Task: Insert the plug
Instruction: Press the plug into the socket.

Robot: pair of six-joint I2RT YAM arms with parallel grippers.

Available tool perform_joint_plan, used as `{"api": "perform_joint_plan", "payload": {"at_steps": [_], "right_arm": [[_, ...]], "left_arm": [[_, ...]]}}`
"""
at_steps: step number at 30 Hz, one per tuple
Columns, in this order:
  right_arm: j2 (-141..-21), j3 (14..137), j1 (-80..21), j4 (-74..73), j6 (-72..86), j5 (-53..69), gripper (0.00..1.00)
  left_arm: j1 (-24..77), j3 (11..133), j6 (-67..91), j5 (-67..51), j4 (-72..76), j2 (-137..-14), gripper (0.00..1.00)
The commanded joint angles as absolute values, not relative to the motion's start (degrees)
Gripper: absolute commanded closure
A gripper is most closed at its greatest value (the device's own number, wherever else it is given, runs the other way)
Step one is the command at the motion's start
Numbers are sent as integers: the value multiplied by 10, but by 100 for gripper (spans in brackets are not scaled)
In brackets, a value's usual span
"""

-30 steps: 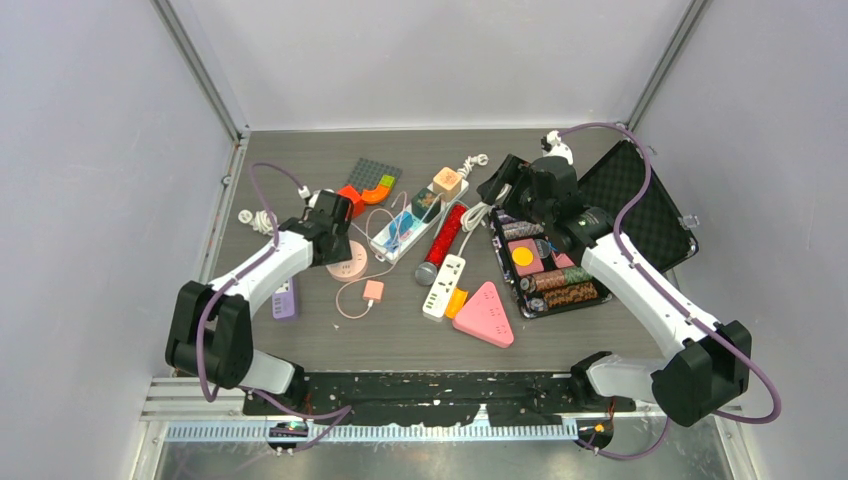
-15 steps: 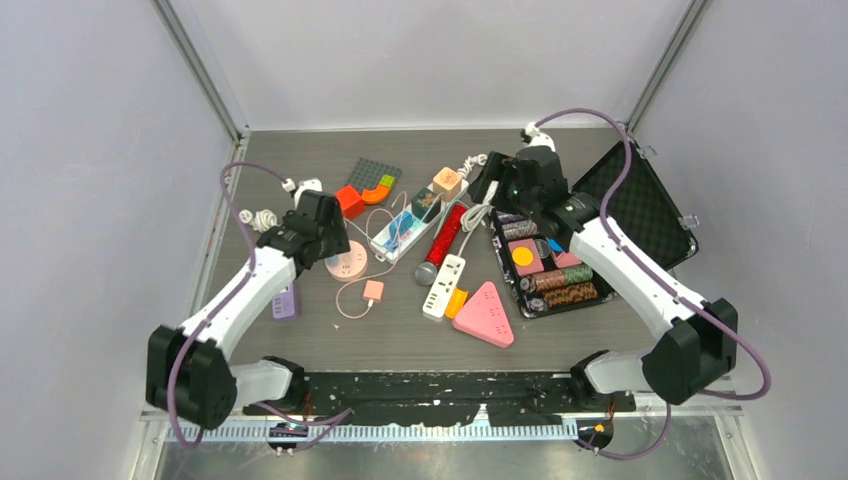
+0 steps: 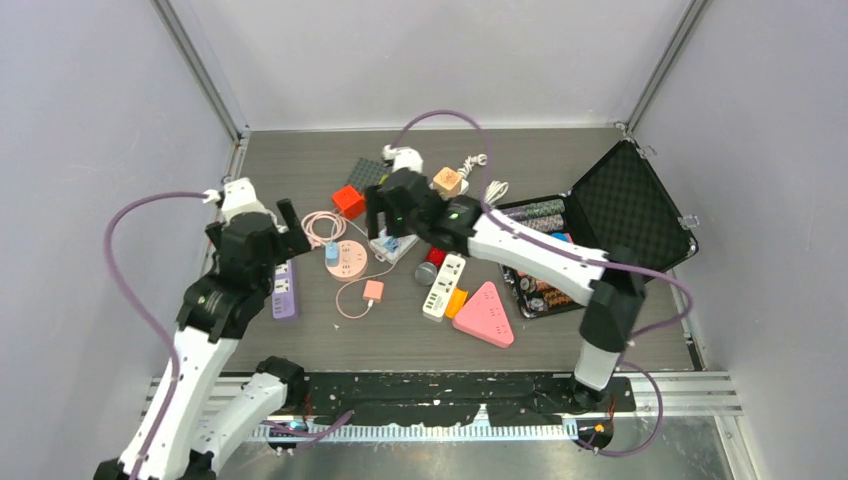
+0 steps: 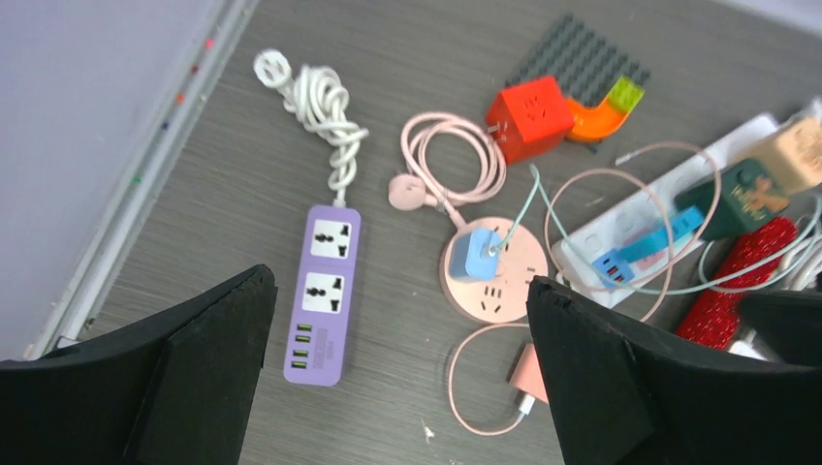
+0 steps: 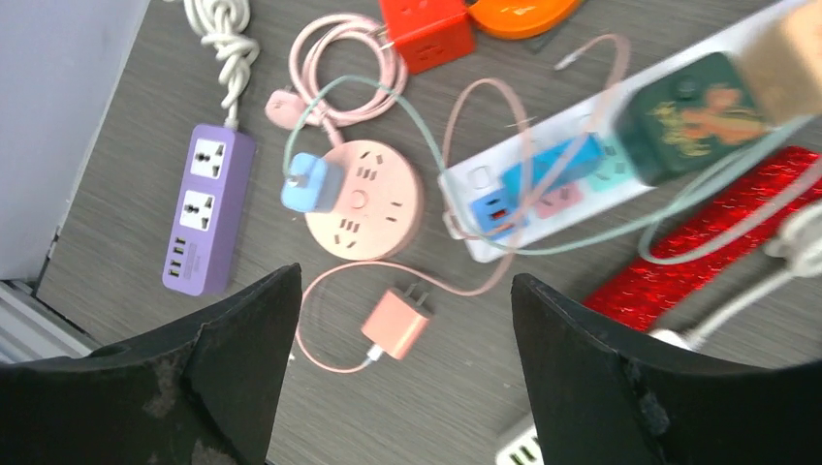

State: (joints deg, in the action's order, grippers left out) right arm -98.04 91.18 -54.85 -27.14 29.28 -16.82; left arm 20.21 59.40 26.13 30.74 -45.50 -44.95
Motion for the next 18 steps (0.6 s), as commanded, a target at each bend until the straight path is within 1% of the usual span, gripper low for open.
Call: {"api": "perform_joint_plan", "payload": {"at_steps": [1, 4, 6, 11, 18], "right_arm": [[-1069, 1010, -605, -294, 317, -244, 16], [-1122, 1067, -638, -300, 329, -263, 16], [-1159, 1089, -650, -294, 339, -278, 16], [-1237, 1135, -668, -266, 374, -297, 19], [-1334, 1214, -676, -256, 382, -354, 25]], "left_arm": [[204, 623, 248, 337, -484, -381, 3], [204, 626, 270, 315, -509, -332, 8], [204, 623, 283, 308, -524, -300, 10], [204, 614, 271, 280, -551, -238, 11], [204, 604, 259, 281, -586, -209, 10]]}}
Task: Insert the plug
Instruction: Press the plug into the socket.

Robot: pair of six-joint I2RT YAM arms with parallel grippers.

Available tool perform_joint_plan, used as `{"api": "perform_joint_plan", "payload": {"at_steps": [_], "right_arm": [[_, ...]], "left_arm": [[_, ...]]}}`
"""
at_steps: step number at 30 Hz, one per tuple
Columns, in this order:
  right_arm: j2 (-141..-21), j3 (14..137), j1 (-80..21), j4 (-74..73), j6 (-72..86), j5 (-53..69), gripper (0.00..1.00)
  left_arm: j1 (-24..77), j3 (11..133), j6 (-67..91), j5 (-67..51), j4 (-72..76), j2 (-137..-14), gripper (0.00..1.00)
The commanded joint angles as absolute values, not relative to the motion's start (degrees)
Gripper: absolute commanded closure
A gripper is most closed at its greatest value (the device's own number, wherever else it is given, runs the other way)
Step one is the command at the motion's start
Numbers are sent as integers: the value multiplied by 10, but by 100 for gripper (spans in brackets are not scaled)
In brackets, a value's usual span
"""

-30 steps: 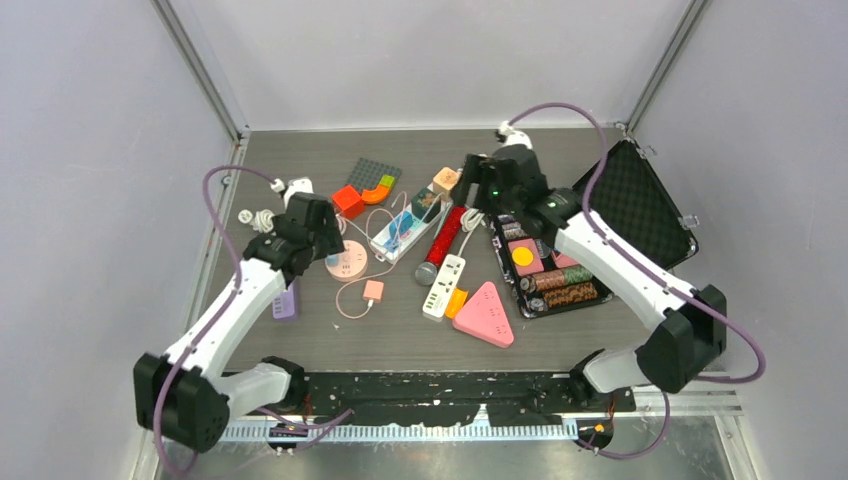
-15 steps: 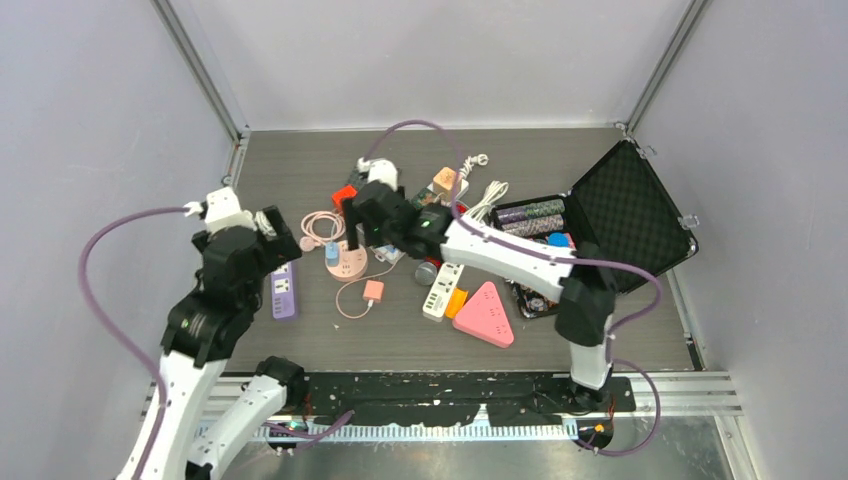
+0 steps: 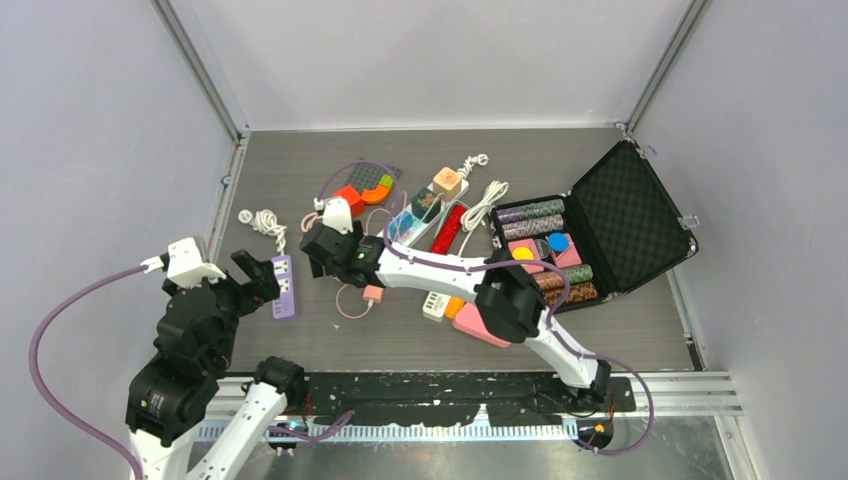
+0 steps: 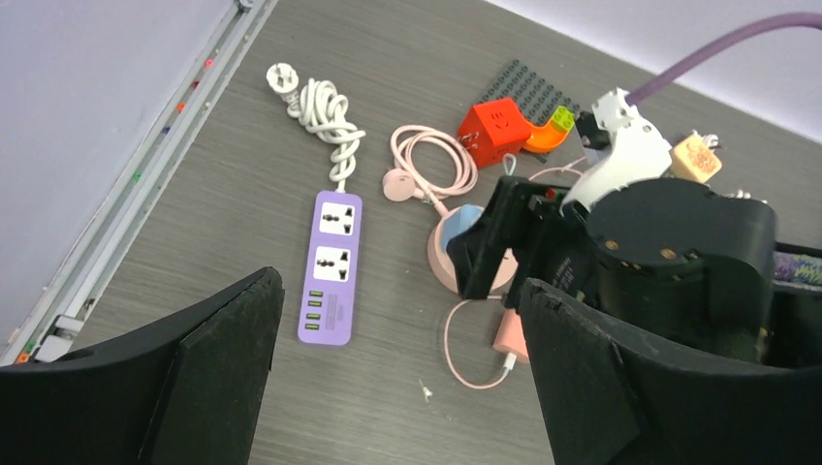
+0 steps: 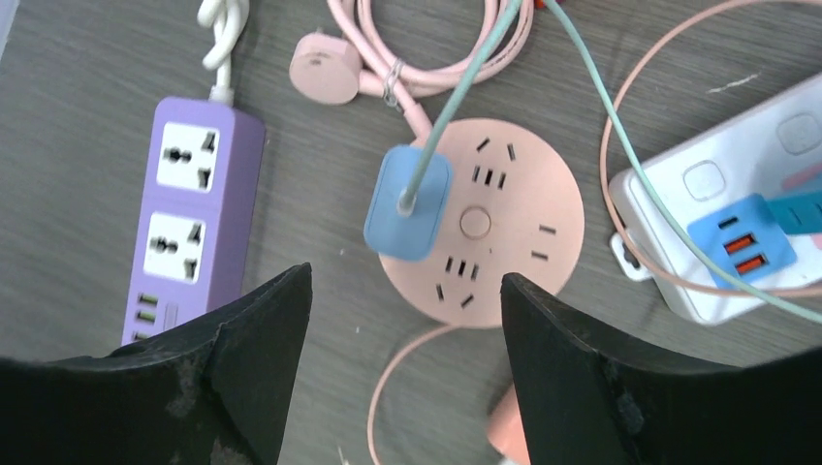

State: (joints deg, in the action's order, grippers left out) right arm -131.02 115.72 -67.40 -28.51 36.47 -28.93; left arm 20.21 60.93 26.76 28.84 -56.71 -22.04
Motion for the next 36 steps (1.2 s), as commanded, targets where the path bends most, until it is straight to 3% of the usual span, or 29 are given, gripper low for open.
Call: {"api": "perform_joint_plan", "payload": {"at_steps": [1, 6, 8, 12, 14, 19, 24, 28, 36], "right_arm": [[-1341, 1225, -676, -252, 380, -358, 26], [-1381, 1246, -676, -208, 363, -355, 34], [-1401, 1278, -676, -215, 361, -353, 40], [-1424, 1299, -677, -220, 356, -355, 63], [-1432, 1307, -677, -229, 357, -360, 67], [-1443, 1310, -678, -254, 357, -376, 68], [-1440, 1296, -680, -238, 339, -378, 43], [-1431, 1285, -682, -209, 316, -384, 34], [-1444, 1305, -682, -211, 301, -389, 63]], "left_arm": [[204, 600, 255, 279, -586, -207, 9], [204, 598, 250, 283, -607, -205, 9], [204, 594, 245, 286, -608, -202, 9], [204, 589, 234, 292, -607, -199, 9], [204, 588, 229, 298, -606, -199, 8], [204, 586, 221, 302, -603, -194, 8], [204, 582, 215, 305, -602, -194, 7], [204, 582, 211, 309, -605, -192, 7], [204, 580, 206, 316, -608, -187, 6]]}}
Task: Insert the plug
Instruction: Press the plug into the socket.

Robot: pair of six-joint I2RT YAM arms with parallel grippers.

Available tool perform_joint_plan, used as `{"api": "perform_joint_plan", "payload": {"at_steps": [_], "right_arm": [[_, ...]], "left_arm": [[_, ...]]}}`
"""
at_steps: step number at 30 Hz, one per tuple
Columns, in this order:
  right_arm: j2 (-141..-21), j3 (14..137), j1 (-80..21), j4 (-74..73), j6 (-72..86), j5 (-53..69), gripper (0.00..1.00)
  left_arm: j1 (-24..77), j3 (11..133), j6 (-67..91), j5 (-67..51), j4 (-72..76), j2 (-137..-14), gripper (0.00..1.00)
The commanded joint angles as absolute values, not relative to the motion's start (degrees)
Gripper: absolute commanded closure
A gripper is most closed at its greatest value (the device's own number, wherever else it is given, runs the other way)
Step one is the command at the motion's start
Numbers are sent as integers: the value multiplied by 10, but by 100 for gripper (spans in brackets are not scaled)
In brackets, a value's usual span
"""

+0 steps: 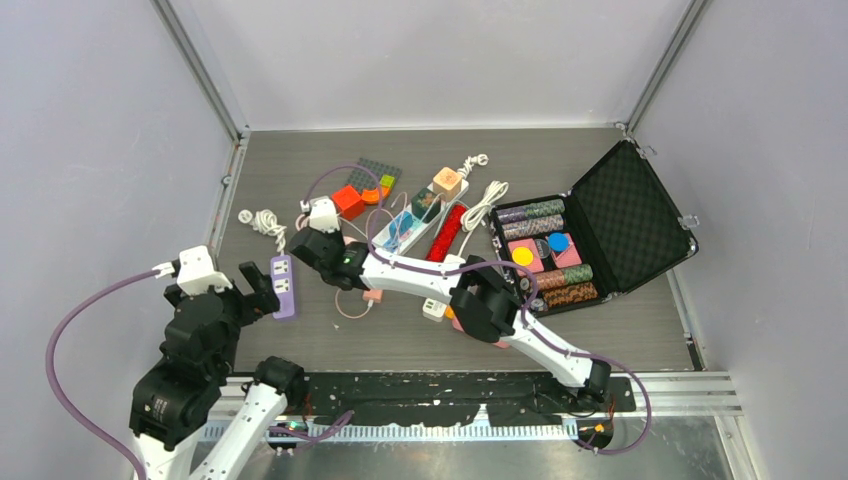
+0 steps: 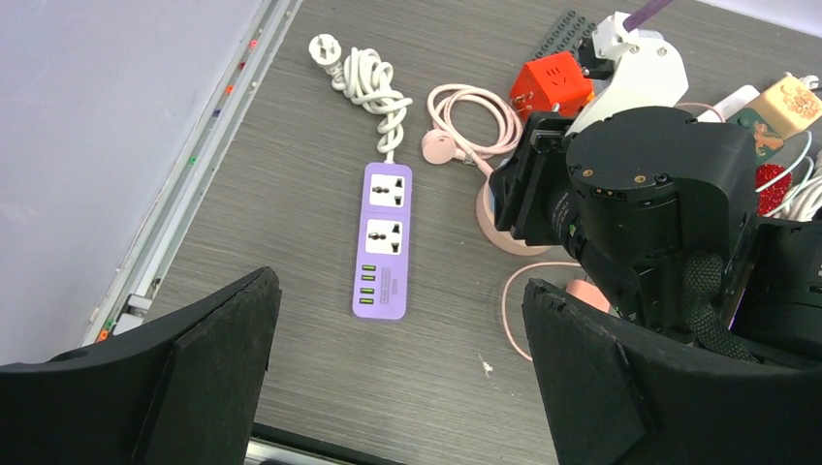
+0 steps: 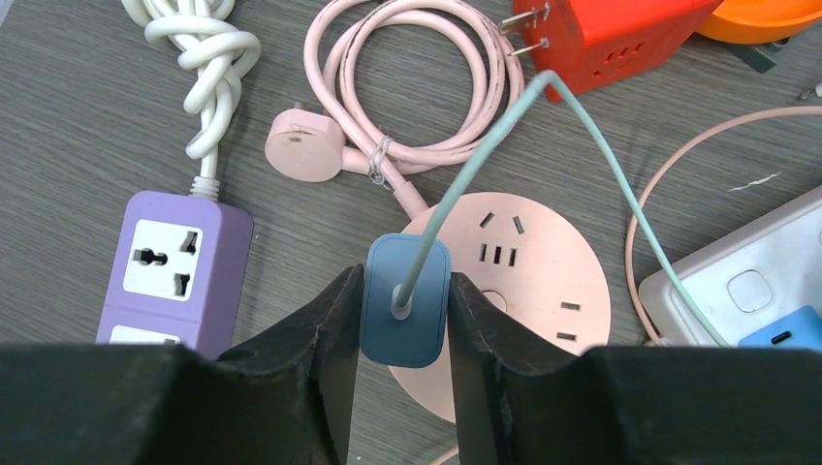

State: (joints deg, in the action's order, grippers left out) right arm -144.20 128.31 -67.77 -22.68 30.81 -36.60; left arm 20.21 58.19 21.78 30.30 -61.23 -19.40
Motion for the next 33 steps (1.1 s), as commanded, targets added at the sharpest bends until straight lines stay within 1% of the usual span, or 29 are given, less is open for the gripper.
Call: {"api": "perform_joint_plan", "payload": {"at_steps": [1, 5, 12, 13, 14, 16, 17, 18, 19, 20, 21, 22, 23, 24, 25, 26, 27, 28, 30, 33], "right_arm": [[-1446, 1308, -682, -218, 303, -388, 63], [-1451, 1310, -682, -232, 307, -384, 58], [-1462, 1309, -685, -245, 311, -367, 57], [-1463, 1309, -685, -247, 312, -368, 56], [-1464, 1309, -686, -252, 314, -370, 52], [-1466, 1308, -687, -255, 316, -377, 50], [-1466, 1306, -688, -256, 319, -377, 52], [-1466, 1306, -688, -255, 319, -378, 61], [-1467, 1305, -689, -255, 320, -380, 67], [-1467, 1306, -689, -253, 321, -381, 81], [-1467, 1306, -689, -253, 323, -384, 87], [-1469, 1308, -689, -252, 323, -385, 93], [-1470, 1311, -689, -254, 322, -386, 94], [-1471, 1314, -689, -256, 322, -386, 91], [-1471, 1315, -689, -257, 322, -387, 83], [-1468, 1315, -689, -257, 322, -387, 65], [-1467, 1315, -689, -256, 321, -387, 57], [-1464, 1314, -689, -255, 320, -388, 45], [-1455, 1312, -689, -248, 318, -387, 38], [-1439, 1304, -689, -222, 309, -377, 37]], "left_arm": [[204, 579, 206, 316, -608, -187, 6], [204, 577, 205, 318, -610, -183, 6], [204, 572, 202, 322, -614, -180, 5], [204, 572, 201, 323, -614, -179, 5], [204, 571, 201, 324, -615, -179, 5], [204, 568, 200, 325, -615, -177, 5], [204, 568, 199, 325, -615, -177, 5], [204, 568, 198, 326, -615, -177, 5], [204, 567, 199, 326, -615, -177, 5], [204, 568, 197, 326, -616, -177, 5], [204, 567, 197, 327, -616, -177, 5], [205, 567, 197, 327, -616, -177, 5], [205, 568, 196, 328, -616, -177, 5], [205, 568, 195, 328, -616, -177, 4], [205, 568, 195, 328, -617, -177, 4], [206, 568, 194, 329, -617, -177, 4], [206, 567, 194, 330, -617, -177, 4], [207, 568, 193, 330, -616, -177, 4], [207, 568, 192, 332, -616, -177, 4], [208, 566, 191, 334, -616, -176, 4]]}}
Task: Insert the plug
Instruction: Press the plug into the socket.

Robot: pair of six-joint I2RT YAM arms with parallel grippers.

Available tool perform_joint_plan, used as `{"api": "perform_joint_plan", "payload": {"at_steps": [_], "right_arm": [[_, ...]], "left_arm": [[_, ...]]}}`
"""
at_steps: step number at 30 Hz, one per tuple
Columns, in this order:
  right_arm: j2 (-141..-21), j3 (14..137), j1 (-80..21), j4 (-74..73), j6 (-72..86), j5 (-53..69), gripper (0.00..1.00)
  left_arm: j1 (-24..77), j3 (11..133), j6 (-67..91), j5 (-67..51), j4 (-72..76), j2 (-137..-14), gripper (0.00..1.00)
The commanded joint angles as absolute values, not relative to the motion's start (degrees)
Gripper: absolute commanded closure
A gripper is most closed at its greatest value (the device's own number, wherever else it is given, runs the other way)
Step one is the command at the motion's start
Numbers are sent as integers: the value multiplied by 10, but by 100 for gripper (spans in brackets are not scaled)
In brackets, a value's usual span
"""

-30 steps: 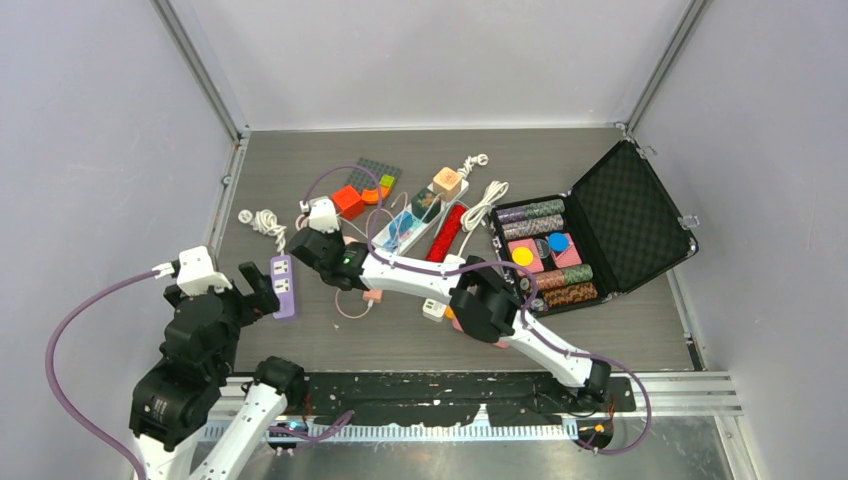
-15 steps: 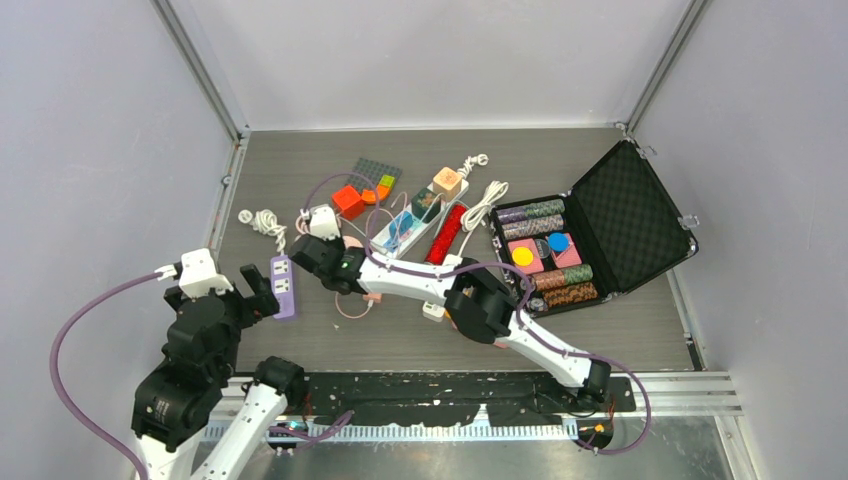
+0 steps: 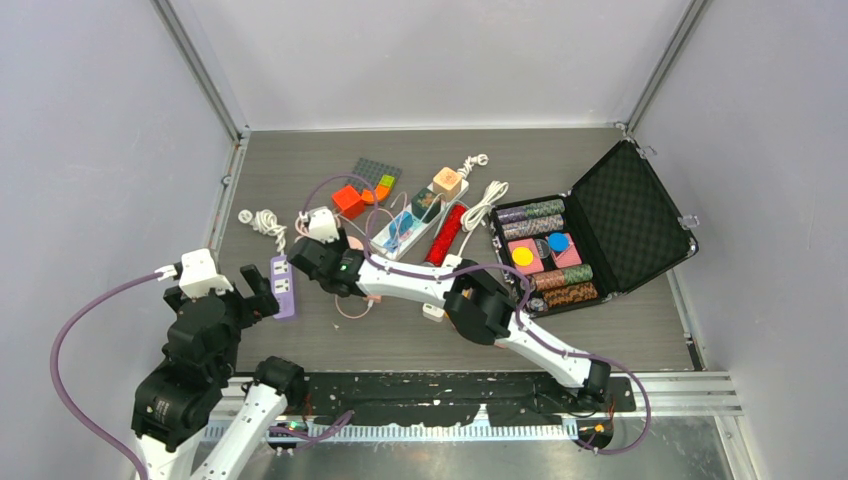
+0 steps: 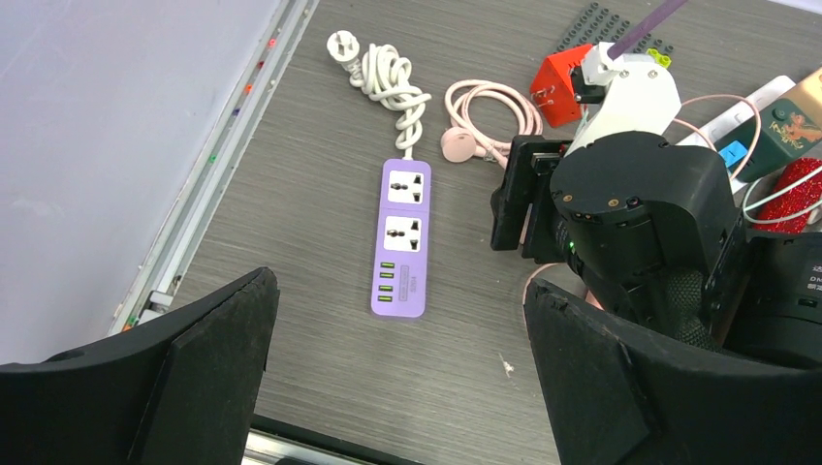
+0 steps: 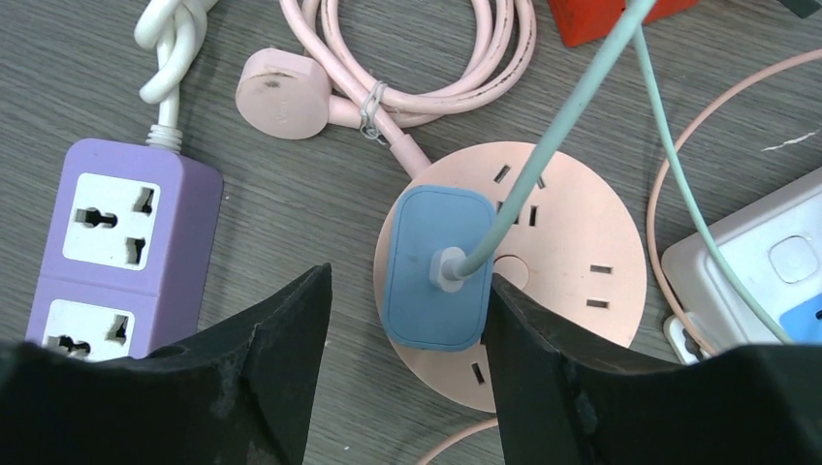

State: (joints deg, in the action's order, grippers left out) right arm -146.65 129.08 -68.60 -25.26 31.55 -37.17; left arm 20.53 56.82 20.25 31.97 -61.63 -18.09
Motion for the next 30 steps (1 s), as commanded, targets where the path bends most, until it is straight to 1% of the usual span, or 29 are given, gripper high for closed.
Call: {"api": "perform_joint_plan", "payload": {"at_steps": [1, 3, 10, 15, 17, 18, 20, 21, 22, 23, 26, 30], "right_arm": [[-1428, 1294, -689, -213, 301, -371, 37], [-1419, 1288, -689, -196, 294, -370, 38], [-1416, 1297, -689, -209, 281, -392, 40], [-1418, 1297, -688, -210, 285, -394, 55], [-1418, 1298, -688, -211, 285, -395, 59], [-1417, 1298, -688, -211, 285, -397, 59], [-1416, 1300, -688, -210, 283, -401, 53], [-1416, 1301, -688, -210, 281, -403, 46], [-1416, 1302, -688, -210, 280, -406, 43], [-1415, 1302, -688, -210, 278, -408, 38], [-1412, 1302, -689, -209, 276, -409, 34], [-1407, 1302, -688, -206, 275, -411, 36]], "left_arm": [[208, 567, 191, 334, -615, -176, 4], [208, 567, 190, 333, -614, -177, 4], [208, 568, 189, 332, -609, -178, 4], [208, 567, 188, 332, -609, -178, 4], [208, 567, 187, 334, -610, -178, 4], [208, 567, 187, 334, -610, -179, 4], [208, 567, 186, 334, -610, -180, 4], [208, 567, 185, 334, -610, -181, 3], [208, 566, 185, 334, -610, -181, 3], [208, 566, 185, 334, -609, -181, 3], [208, 566, 185, 334, -609, -182, 4], [208, 564, 185, 335, -609, -181, 3]]}}
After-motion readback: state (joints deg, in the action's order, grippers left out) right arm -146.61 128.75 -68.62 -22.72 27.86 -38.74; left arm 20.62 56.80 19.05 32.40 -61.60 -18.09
